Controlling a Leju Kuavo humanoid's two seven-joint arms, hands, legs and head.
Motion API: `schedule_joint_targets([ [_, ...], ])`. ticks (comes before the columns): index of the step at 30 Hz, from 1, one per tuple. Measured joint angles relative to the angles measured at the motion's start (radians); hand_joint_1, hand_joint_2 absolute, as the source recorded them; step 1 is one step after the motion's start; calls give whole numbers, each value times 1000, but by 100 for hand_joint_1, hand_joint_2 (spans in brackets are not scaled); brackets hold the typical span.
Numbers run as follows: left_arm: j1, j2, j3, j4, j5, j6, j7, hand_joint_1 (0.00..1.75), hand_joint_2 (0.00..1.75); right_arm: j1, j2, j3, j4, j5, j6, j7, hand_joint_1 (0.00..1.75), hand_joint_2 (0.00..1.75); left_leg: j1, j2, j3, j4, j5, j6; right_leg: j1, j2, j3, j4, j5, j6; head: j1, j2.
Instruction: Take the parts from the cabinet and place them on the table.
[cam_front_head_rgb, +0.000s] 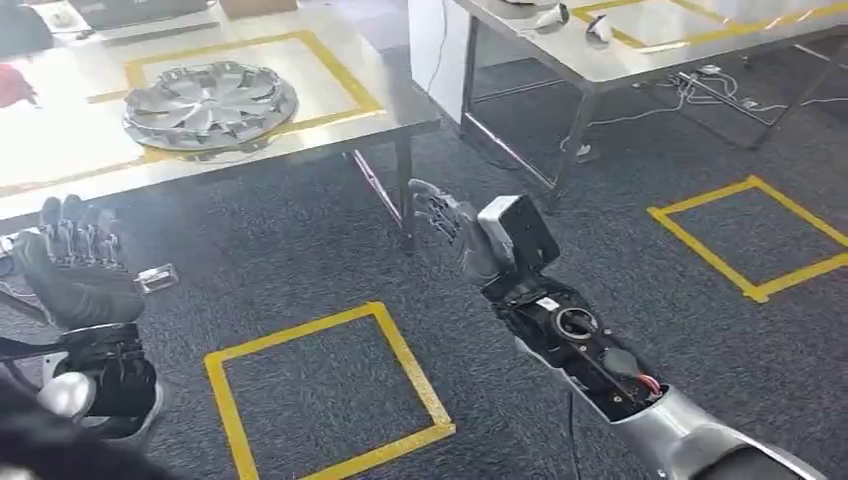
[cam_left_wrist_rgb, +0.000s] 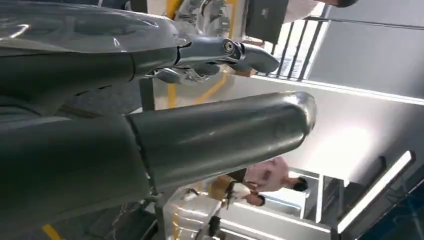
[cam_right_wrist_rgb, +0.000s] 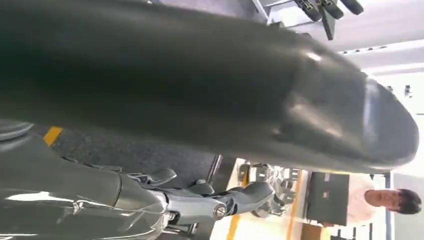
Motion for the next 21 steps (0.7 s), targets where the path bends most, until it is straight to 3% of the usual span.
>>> schedule_joint_targets([
  [2, -2, 0, 0, 0, 0, 0, 0, 0, 0, 0, 0, 0, 0, 0, 0, 0, 0, 0, 13, -9, 92, -186, 87, -10, -9, 12, 1, 3, -3, 15, -9, 0],
  [3, -4, 0, 0, 0, 0, -1, 0, 0, 0, -1, 0, 0, 0, 0, 0, -1, 0, 0, 20, -38, 119, -241, 90, -17, -5, 18, -5, 7, -5, 27, -19, 0],
  [4, -3, 0, 0, 0, 0, -2, 0, 0, 0, -1, 0, 0, 0, 0, -1, 0, 0, 0, 13, -40, 117, -242, 89, -3, -3, 26, -7, 9, -4, 34, -21, 0],
  [7, -3, 0, 0, 0, 0, -2, 0, 0, 0, 0, 0, 1, 0, 0, -1, -1, 0, 0, 8, -25, 115, -236, 87, 21, -9, 40, -5, -2, 2, 55, -9, 0],
  [8, -5, -2, 0, 0, 0, -3, 0, 0, 0, 0, 0, 0, 0, 0, -2, -1, 0, 0, 11, -17, 118, -241, 90, 31, -13, 29, -7, 6, -8, 60, -3, 0],
  [9, -5, -2, 0, 0, 0, -3, -1, 0, 0, -1, 0, -2, 0, 0, -2, -1, 0, 0, 8, -13, 120, -241, 89, 39, -7, 1, -23, 50, -37, 58, 8, 0],
  [10, -5, -2, 0, 0, 0, -3, -1, 0, 0, -1, 0, -2, 0, 0, -2, -2, 0, 0, 4, -9, 120, -241, 88, 47, -6, -13, -59, 132, -82, 56, 18, 0],
  [12, -2, -2, 0, 0, 0, -3, -1, 0, 0, 0, 0, 0, 0, 0, -2, -1, 0, 0, -6, 3, 120, -241, 86, 54, 0, -16, -142, 310, -156, 53, 34, 0],
  [13, -2, -2, 0, 0, 0, -3, -1, 0, 0, 1, 0, 0, 0, -1, -2, -1, 0, 0, -10, 8, 121, -241, 85, 56, 3, -16, -165, 358, -165, 50, 37, 0],
  [14, -2, -2, 0, 0, 1, -3, -1, 0, 0, 1, 0, 1, 0, -2, -2, 0, 0, 0, -15, 12, 123, -241, 84, 58, 6, -16, -162, 352, -150, 44, 38, 0],
  [15, -2, -2, 0, 0, 1, -3, -1, 0, 0, 1, 0, 1, 0, -7, -4, 0, 0, 0, -20, 16, 126, -241, 82, 60, 12, -17, -136, 297, -113, 35, 40, 0],
  [17, -3, -2, 0, 0, 2, -3, 0, 0, 0, -1, 0, 0, 0, -13, -4, 0, 0, 0, -30, 23, 137, -241, 77, 64, 29, -32, -41, 106, -16, 5, 50, 0],
  [18, -3, -2, 0, 0, 2, -3, -1, 0, 0, -2, 0, -1, 0, -13, -5, 0, 0, 0, -30, 27, 138, -241, 75, 64, 42, -61, -15, 44, -11, -15, 53, 0],
  [19, -5, -1, 0, 0, 2, -3, -1, 0, 0, -5, 0, -1, 0, -13, -5, 0, 0, 0, -38, 30, 133, -238, 74, 61, 43, -66, -8, 26, -13, -15, 46, 0],
  [21, -3, -2, 0, 0, 3, -3, 0, 0, 0, -7, 0, 2, 0, -13, -5, 0, 0, 0, -35, 45, 131, -240, 75, 57, 45, -50, -11, 22, -13, -13, 46, 0],
])
